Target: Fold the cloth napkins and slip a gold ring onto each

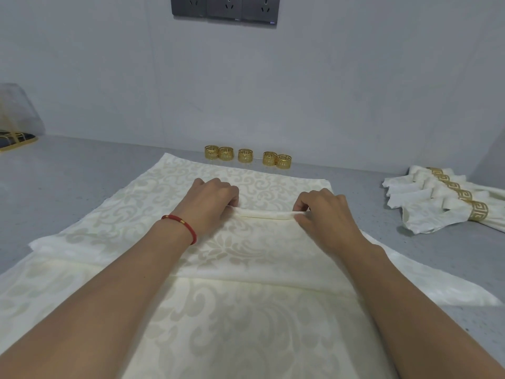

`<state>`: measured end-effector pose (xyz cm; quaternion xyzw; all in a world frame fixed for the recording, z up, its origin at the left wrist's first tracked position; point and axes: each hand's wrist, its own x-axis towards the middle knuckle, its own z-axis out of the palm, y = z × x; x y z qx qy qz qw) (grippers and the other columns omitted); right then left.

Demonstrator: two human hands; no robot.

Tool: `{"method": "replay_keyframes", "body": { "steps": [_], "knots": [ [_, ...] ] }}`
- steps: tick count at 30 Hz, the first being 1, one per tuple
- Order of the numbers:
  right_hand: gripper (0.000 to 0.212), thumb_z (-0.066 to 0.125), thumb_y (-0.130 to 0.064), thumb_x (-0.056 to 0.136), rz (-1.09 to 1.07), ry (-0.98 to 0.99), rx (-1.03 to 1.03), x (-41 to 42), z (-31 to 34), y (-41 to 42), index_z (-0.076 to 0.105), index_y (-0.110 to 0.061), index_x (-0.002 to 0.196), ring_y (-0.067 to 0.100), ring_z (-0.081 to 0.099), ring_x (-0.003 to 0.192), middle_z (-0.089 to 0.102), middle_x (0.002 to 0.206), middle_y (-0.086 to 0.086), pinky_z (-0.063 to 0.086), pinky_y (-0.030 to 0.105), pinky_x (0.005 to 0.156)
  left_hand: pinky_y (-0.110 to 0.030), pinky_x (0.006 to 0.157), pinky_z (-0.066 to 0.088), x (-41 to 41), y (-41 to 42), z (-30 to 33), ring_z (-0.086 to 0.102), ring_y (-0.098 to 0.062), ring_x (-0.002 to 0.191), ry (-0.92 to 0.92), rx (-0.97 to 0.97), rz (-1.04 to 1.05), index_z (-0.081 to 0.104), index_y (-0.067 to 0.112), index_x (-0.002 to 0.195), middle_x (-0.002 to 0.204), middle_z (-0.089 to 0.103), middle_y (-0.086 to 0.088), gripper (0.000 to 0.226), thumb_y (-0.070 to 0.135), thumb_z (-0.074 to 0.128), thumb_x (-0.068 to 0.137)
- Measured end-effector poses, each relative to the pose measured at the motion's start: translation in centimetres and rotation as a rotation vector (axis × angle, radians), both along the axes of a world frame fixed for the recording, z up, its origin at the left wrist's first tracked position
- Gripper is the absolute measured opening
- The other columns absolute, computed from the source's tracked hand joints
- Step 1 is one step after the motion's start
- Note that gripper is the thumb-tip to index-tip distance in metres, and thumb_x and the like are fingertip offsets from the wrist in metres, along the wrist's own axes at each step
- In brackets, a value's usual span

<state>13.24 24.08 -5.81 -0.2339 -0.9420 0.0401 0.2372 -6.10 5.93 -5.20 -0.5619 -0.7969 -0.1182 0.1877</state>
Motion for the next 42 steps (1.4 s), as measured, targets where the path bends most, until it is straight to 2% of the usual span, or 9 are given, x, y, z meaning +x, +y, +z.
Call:
{"method": "replay_keyframes", "body": {
  "steps": [3,7,11,15,24,31,34,37,42],
  "knots": [
    [0.024,0.055,-0.005,0.085,0.024,-0.163,0.082,0.1,0.7,-0.2,0.062,-0.028,0.087,0.019,0.053,0.093,0.060,0.089,-0.009,0.036,0.038,0.086,-0.030,0.074,0.028,0.5,0.0,0.6,0.049,-0.013,0.077,0.087,-0.061,-0.033,0.051,0.030,0.079,0.077,0.049,0.015,0.034,-0.002,0.064,0.077],
    [0.013,0.058,-0.020,0.088,0.071,-0.198,-0.126,1.1,1.2,-0.2,0.067,-0.029,0.090,0.014,0.059,0.090,0.062,0.096,-0.012,0.045,0.034,0.081,-0.024,0.076,0.045,0.6,-0.4,1.7,0.060,-0.012,0.088,-0.153,-0.204,0.003,0.068,0.025,0.093,0.094,0.060,0.012,0.027,0.000,0.063,0.083],
    [0.020,0.058,-0.020,0.097,0.086,-0.085,-0.172,1.4,0.1,0.3,0.072,-0.029,0.108,0.014,0.057,0.093,0.065,0.103,-0.008,0.051,0.037,0.084,-0.007,0.061,0.039,0.8,-1.2,1.9,0.064,-0.009,0.077,-0.404,-0.063,0.021,0.076,0.019,0.086,0.080,0.066,0.011,0.020,0.006,0.061,0.089],
    [0.019,0.058,-0.025,0.096,0.091,-0.147,-0.117,1.4,0.0,0.7,0.075,-0.031,0.101,0.016,0.060,0.097,0.067,0.100,-0.011,0.049,0.044,0.090,-0.020,0.078,0.047,0.9,-2.2,-0.4,0.060,-0.012,0.084,-0.473,0.109,0.060,0.072,0.021,0.112,0.097,0.064,0.004,0.024,0.010,0.063,0.094],
    [0.019,0.057,-0.003,0.087,0.096,-0.147,0.114,1.2,0.4,-0.2,0.058,-0.022,0.089,0.021,0.052,0.083,0.058,0.089,-0.005,0.031,0.034,0.071,-0.031,0.079,0.031,1.3,-2.7,0.3,0.049,-0.014,0.092,-0.144,-0.031,0.034,0.057,0.029,0.084,0.088,0.057,0.015,0.018,0.012,0.064,0.087],
    [0.011,0.058,-0.023,0.091,0.084,-0.191,-0.144,2.2,1.5,-0.4,0.066,-0.031,0.090,0.012,0.060,0.091,0.061,0.094,-0.016,0.050,0.033,0.080,-0.019,0.073,0.046,1.3,-4.2,1.5,0.060,-0.004,0.079,-0.458,-0.077,-0.052,0.074,0.027,0.089,0.083,0.066,0.014,0.011,0.021,0.066,0.092],
    [0.016,0.062,-0.029,0.098,0.120,-0.232,-0.173,2.5,1.1,0.3,0.064,-0.031,0.114,0.011,0.054,0.106,0.056,0.116,-0.015,0.048,0.038,0.090,-0.019,0.069,0.043,1.2,-4.0,1.2,0.057,-0.007,0.078,-0.517,-0.074,-0.026,0.066,0.028,0.097,0.087,0.061,0.008,0.012,0.019,0.068,0.091],
    [0.018,0.060,-0.028,0.100,0.140,-0.279,-0.137,2.4,1.0,0.5,0.066,-0.030,0.117,0.014,0.053,0.110,0.059,0.117,-0.012,0.044,0.039,0.094,-0.026,0.081,0.040,1.2,-3.7,1.2,0.049,-0.010,0.095,-0.420,-0.170,0.059,0.065,0.023,0.103,0.104,0.052,0.010,0.011,0.027,0.065,0.092],
    [0.012,0.058,-0.013,0.091,0.099,-0.132,0.000,1.8,0.8,-0.3,0.060,-0.025,0.091,0.017,0.055,0.085,0.059,0.087,-0.010,0.036,0.032,0.071,-0.032,0.077,0.031,1.8,-3.3,1.3,0.048,-0.013,0.089,-0.133,-0.083,0.049,0.054,0.028,0.085,0.084,0.049,0.017,0.014,0.016,0.060,0.088]
  ]
}}
